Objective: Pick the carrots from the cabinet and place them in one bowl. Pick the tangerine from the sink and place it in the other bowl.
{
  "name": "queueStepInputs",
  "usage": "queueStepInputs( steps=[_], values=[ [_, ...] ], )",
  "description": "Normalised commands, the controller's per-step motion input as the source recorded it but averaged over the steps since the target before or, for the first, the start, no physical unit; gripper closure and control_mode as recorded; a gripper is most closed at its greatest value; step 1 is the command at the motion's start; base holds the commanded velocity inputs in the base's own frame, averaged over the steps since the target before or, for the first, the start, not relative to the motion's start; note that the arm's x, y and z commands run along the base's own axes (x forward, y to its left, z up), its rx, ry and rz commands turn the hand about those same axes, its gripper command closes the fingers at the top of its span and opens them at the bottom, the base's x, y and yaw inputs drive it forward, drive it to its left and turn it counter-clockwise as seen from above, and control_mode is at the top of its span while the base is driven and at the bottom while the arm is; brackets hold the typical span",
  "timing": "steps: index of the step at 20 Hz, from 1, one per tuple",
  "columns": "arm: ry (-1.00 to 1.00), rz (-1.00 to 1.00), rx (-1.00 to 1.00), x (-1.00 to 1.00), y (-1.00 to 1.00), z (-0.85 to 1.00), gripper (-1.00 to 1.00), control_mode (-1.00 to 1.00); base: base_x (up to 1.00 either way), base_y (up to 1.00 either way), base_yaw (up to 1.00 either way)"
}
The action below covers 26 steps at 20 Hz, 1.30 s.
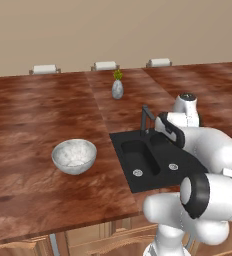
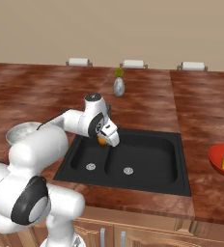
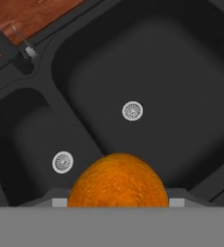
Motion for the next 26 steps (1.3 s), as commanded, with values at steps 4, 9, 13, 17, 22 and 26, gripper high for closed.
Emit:
queueStepInputs(
  steps=[4, 9, 13, 17, 22, 26],
  values=[
    [0.00, 0.07, -0.01, -0.05, 0.56, 0.17, 1.00, -1.00, 0.00, 0.00, 0.00],
    [0.00, 0.06, 0.00, 0.00, 0.55, 0.23, 1.00, -1.00, 0.00, 0.00, 0.00],
    [0.02, 0.06, 0.00, 0.00, 0.56, 0.24, 1.00, -1.00, 0.00, 0.00, 0.00],
    [0.08, 0.06, 0.00, 0.00, 0.55, 0.26, 1.00, -1.00, 0.00, 0.00, 0.00],
    [0.08, 0.05, 0.00, 0.01, 0.54, 0.20, 1.00, -1.00, 0.00, 0.00, 0.00],
    [0.11, 0.05, 0.00, 0.03, 0.54, 0.15, 1.00, -1.00, 0.00, 0.00, 0.00]
  ],
)
